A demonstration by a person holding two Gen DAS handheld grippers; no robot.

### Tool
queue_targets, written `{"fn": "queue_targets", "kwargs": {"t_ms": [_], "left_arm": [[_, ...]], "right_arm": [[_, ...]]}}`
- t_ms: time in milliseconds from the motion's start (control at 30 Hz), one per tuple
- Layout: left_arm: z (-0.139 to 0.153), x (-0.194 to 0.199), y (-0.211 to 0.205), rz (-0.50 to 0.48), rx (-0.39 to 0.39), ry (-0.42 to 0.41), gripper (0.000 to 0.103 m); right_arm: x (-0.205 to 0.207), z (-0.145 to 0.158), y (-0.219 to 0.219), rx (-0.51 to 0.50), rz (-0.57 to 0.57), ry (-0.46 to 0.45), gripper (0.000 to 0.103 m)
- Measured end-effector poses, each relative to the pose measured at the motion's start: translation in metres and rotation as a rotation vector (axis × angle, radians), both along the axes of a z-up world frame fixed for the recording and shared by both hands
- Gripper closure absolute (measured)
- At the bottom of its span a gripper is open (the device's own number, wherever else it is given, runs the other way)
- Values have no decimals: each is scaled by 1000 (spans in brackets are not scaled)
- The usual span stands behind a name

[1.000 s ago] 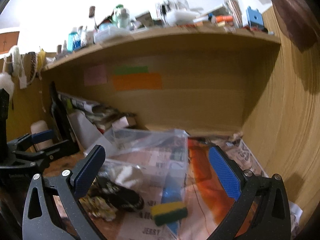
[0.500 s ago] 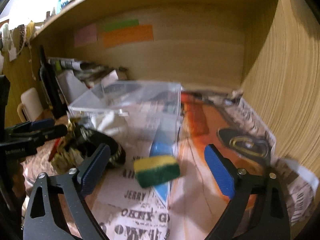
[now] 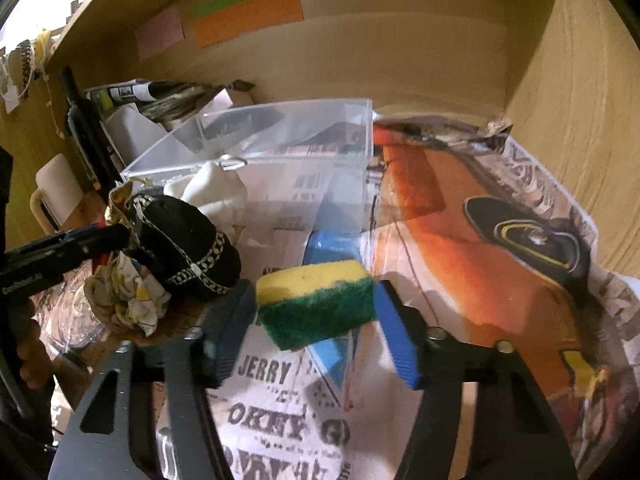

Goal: Organize soft objects
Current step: 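Grasp the yellow-green sponge with the right tool while the left tool grasps the red velvet pouch, then carry the sponge and pouch into the clear box and open both tools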

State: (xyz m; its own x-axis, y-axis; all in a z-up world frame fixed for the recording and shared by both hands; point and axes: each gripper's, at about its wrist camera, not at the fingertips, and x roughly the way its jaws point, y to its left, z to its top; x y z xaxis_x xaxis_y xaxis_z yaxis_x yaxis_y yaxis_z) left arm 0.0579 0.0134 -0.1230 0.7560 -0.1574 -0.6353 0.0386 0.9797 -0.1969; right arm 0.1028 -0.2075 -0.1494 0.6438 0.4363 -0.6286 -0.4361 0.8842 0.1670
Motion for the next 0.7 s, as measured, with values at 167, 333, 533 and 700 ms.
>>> {"fn": "queue_targets", "kwargs": {"t_ms": [167, 333, 533, 700], "left_arm": [[5, -6, 7, 17, -11, -11, 80], [15, -14, 12, 25, -15, -49, 85], [34, -23, 13, 30, 3, -114, 86], [54, -27, 15, 44, 16, -181, 86]], "right_arm": [[0, -1, 1, 15, 14, 14, 71], [-1, 2, -1, 13, 7, 3, 89], [-2, 7, -5, 27, -6, -17, 94], [-4, 14, -8, 21, -19, -37, 94]]}}
